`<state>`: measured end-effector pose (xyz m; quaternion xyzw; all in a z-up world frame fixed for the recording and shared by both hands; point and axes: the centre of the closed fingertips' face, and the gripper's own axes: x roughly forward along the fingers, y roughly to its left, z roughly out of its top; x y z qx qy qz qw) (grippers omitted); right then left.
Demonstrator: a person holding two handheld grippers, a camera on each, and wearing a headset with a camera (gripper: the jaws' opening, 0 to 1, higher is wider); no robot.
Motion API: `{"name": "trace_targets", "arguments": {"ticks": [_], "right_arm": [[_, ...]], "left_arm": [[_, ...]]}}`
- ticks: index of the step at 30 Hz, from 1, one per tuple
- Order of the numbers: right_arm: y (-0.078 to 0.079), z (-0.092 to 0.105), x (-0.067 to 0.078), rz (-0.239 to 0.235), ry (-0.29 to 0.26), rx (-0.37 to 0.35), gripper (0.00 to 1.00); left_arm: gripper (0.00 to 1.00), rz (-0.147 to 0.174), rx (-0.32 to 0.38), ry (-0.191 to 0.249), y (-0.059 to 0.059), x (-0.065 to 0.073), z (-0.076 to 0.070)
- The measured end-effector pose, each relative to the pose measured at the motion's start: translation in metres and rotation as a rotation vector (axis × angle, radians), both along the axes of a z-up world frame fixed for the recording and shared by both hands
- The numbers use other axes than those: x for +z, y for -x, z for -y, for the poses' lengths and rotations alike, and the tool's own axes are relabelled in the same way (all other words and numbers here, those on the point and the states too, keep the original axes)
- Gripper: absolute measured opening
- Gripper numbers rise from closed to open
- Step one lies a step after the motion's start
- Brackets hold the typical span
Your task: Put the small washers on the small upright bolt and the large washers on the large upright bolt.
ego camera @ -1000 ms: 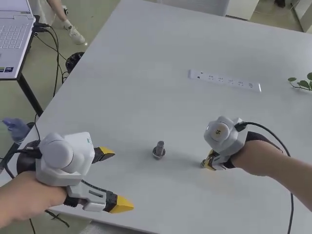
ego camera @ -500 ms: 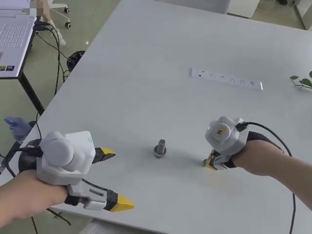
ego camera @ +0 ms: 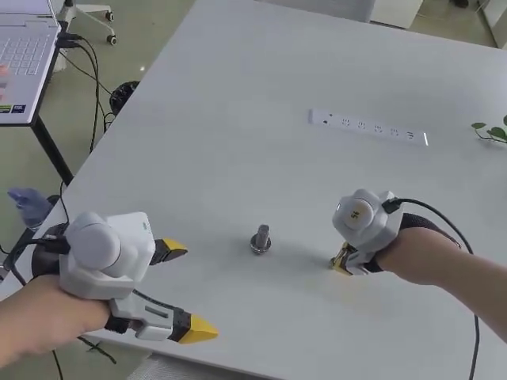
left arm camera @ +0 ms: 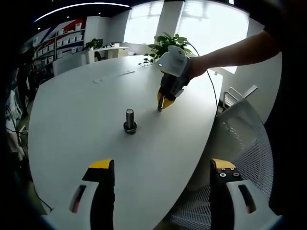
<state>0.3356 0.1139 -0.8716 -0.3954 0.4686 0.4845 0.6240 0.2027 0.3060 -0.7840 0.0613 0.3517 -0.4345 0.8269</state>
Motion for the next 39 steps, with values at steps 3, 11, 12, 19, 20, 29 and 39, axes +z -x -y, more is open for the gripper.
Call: {"name": "trace_targets", "arguments": {"ticks": [3, 11, 12, 19, 20, 29, 39], "right_arm": [[0.0, -0.001, 0.001, 0.002, 0.0, 0.0, 0.14], [-0.001, -0.001, 0.004, 0.005, -0.024, -0.016, 0.21], [-0.001, -0.001, 0.005, 0.007, -0.027, -0.017, 0.23], [-0.005, -0.001, 0.012, 0.024, -0.056, -0.031, 0.25], [-0.004, -0.001, 0.015, 0.025, -0.063, -0.032, 0.26], [-0.002, 0.0, 0.038, 0.079, -0.163, -0.076, 0.28], [0.011, 0.0, 0.066, 0.103, -0.312, -0.139, 0.32]], "left_arm": [[0.81, 0.0, 0.0, 0.003, 0.001, 0.0, 0.0], [0.81, 0.002, 0.0, 0.004, 0.001, 0.001, 0.001], [0.81, 0.003, 0.0, 0.003, 0.001, 0.001, 0.001], [0.81, 0.01, -0.004, 0.001, 0.0, 0.004, 0.003], [0.81, 0.01, -0.002, 0.001, 0.0, 0.004, 0.003], [0.81, 0.017, -0.007, 0.007, 0.001, 0.005, 0.009], [0.82, 0.021, -0.009, 0.001, 0.001, 0.006, 0.008]]}}
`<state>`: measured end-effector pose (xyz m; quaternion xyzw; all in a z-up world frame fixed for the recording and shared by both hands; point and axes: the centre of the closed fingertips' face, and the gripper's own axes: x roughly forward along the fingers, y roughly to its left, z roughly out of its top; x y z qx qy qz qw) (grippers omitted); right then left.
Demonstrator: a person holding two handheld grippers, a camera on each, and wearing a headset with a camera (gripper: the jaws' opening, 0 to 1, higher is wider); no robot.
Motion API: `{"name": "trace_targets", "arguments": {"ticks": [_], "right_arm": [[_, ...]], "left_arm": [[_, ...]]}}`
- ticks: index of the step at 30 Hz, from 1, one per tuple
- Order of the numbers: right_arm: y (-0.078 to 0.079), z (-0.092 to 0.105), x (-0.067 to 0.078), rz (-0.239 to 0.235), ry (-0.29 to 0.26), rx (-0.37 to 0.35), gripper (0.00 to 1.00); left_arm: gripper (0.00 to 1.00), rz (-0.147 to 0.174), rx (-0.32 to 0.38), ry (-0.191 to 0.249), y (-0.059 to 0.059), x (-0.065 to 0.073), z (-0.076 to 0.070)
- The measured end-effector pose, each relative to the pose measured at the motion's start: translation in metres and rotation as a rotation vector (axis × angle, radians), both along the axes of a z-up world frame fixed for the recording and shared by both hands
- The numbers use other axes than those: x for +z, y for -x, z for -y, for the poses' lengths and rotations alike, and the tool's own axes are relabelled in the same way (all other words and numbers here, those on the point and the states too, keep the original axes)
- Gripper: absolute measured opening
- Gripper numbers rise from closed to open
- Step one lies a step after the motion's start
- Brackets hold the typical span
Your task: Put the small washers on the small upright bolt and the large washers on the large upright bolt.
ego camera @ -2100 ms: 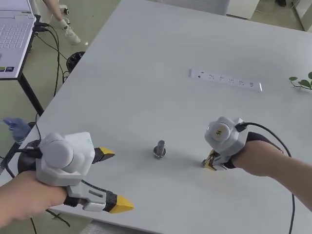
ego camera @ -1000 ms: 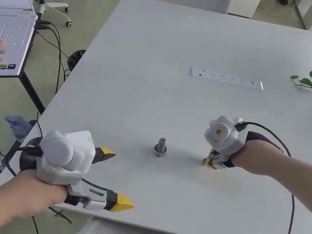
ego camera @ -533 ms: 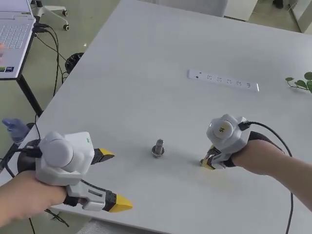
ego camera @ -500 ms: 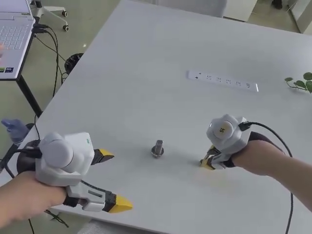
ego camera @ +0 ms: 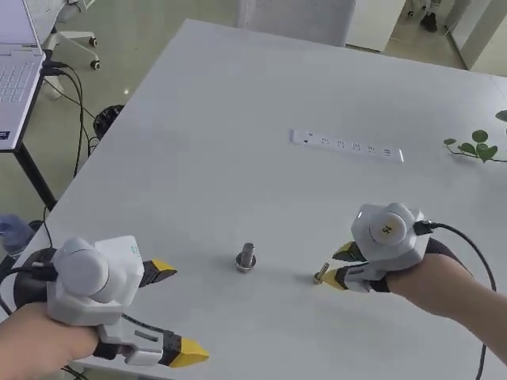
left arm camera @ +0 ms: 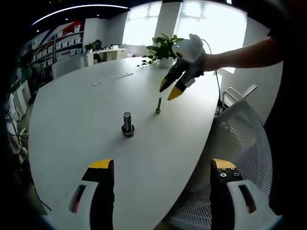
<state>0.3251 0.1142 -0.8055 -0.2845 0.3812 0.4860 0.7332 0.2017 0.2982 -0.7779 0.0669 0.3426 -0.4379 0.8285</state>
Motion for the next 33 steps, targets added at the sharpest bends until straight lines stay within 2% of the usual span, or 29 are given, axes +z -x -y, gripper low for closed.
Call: {"name": "trace_targets", "arguments": {"ticks": [1, 4, 7, 16, 24, 30, 33], "right_arm": [[-0.001, -0.001, 0.004, 0.005, -0.028, -0.018, 0.33], [0.0, 0.002, 0.01, 0.014, -0.069, -0.034, 0.37], [0.0, 0.008, 0.012, 0.02, -0.085, -0.058, 0.4], [0.004, 0.012, 0.044, 0.067, -0.27, -0.145, 0.46], [0.024, 0.03, 0.062, 0.077, -0.36, -0.193, 0.55], [0.044, 0.047, 0.069, 0.066, -0.428, -0.236, 0.61], [0.055, 0.051, 0.07, 0.059, -0.455, -0.25, 0.64]], "left_arm": [[0.82, 0.0, -0.003, -0.002, 0.0, 0.0, 0.0], [0.82, 0.004, -0.003, -0.002, -0.001, 0.001, 0.0], [0.82, 0.006, 0.0, -0.005, -0.001, 0.002, -0.001], [0.83, 0.015, 0.029, 0.021, -0.004, 0.007, -0.001], [0.85, 0.032, 0.062, 0.063, -0.006, 0.015, 0.001], [0.86, 0.031, 0.088, 0.092, -0.007, 0.02, 0.001], [0.86, 0.035, 0.095, 0.093, -0.006, 0.021, 0.0]]}}
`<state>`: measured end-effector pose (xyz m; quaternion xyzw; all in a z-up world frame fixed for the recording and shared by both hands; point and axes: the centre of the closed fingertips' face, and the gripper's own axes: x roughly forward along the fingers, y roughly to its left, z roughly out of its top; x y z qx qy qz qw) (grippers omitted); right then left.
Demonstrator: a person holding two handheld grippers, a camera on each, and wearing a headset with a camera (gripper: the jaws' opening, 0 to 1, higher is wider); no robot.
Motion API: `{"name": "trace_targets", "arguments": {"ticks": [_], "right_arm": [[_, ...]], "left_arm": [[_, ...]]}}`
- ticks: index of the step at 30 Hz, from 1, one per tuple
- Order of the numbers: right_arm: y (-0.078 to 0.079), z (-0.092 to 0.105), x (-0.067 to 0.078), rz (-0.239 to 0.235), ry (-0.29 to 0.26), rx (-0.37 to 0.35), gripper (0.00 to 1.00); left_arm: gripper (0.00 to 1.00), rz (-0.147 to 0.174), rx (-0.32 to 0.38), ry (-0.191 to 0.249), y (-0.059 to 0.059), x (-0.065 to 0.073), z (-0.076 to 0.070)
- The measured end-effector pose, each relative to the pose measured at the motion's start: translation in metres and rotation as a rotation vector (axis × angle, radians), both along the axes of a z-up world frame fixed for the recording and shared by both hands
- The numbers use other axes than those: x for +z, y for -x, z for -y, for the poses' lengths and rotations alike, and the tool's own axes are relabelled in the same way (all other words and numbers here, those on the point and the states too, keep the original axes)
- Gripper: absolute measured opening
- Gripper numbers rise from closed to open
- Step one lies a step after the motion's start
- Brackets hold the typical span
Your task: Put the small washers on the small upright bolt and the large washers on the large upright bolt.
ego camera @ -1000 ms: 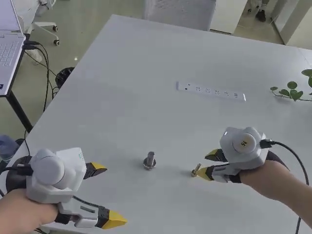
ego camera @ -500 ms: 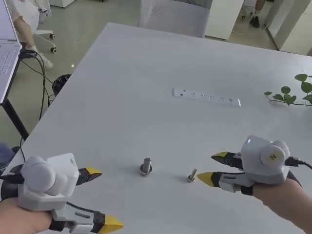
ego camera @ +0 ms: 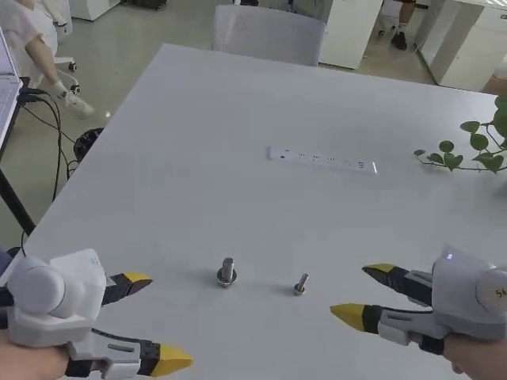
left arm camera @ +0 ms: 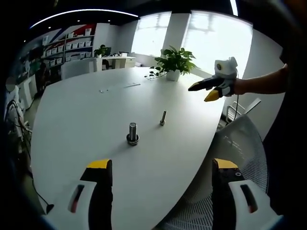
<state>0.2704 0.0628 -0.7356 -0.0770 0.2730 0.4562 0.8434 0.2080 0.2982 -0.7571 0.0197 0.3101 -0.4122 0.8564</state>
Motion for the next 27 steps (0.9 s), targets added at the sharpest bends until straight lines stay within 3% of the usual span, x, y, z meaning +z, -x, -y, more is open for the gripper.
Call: {"name": "trace_targets", "arguments": {"ticks": [6, 12, 18, 27], "right_arm": [[0.02, 0.007, -0.002, -0.016, -0.041, -0.027, 0.69], [0.027, 0.01, -0.002, -0.013, -0.058, -0.038, 0.73], [0.032, 0.014, -0.006, -0.019, -0.045, -0.036, 0.8], [0.042, 0.022, -0.013, -0.034, -0.028, -0.021, 0.81]], "left_arm": [[0.87, 0.002, 0.019, 0.011, 0.004, 0.004, 0.0], [0.89, 0.008, 0.028, 0.001, 0.006, 0.003, -0.005], [0.9, -0.004, 0.04, 0.008, 0.008, 0.001, -0.007], [0.9, -0.008, 0.04, -0.005, 0.01, -0.001, -0.006]]}}
